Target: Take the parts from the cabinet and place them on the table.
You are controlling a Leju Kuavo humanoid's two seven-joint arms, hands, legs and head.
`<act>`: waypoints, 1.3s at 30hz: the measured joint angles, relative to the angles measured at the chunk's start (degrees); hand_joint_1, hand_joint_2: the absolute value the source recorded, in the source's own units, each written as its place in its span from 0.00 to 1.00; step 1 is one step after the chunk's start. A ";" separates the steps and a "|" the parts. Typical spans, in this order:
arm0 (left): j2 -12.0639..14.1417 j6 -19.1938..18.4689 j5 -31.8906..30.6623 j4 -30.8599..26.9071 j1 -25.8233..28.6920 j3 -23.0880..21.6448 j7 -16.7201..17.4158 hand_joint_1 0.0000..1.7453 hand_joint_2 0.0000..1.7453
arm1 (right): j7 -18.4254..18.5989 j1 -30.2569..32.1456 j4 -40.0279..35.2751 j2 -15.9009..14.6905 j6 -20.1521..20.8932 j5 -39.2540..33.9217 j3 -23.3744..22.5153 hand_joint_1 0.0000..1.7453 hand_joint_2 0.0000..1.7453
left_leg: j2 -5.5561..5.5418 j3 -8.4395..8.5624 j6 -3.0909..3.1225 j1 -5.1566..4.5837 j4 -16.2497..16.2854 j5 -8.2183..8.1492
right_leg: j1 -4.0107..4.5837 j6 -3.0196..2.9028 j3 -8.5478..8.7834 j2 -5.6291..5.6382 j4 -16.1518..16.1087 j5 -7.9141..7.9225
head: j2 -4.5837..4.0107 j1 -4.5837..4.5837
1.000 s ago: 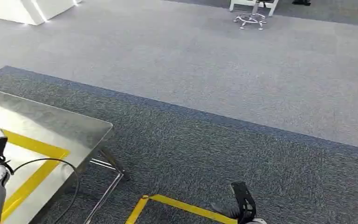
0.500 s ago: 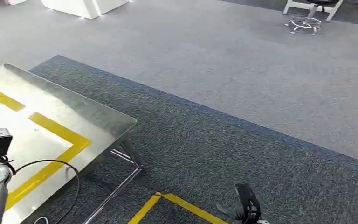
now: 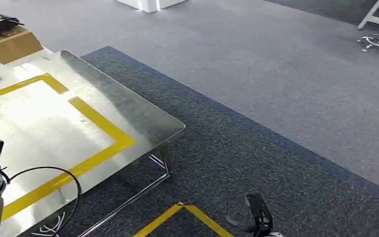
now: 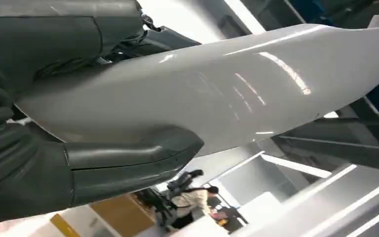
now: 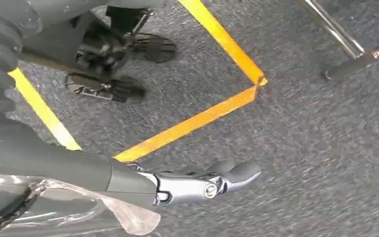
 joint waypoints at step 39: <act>-1.73 -0.02 -1.27 0.72 -1.92 2.27 0.61 1.00 1.00 | 0.79 0.28 0.02 0.00 0.09 0.35 0.00 0.00 1.00 | -6.81 -0.39 -0.77 0.26 0.76 -0.51 | -1.01 0.11 -1.26 7.53 -2.83 4.58 | 0.00 0.02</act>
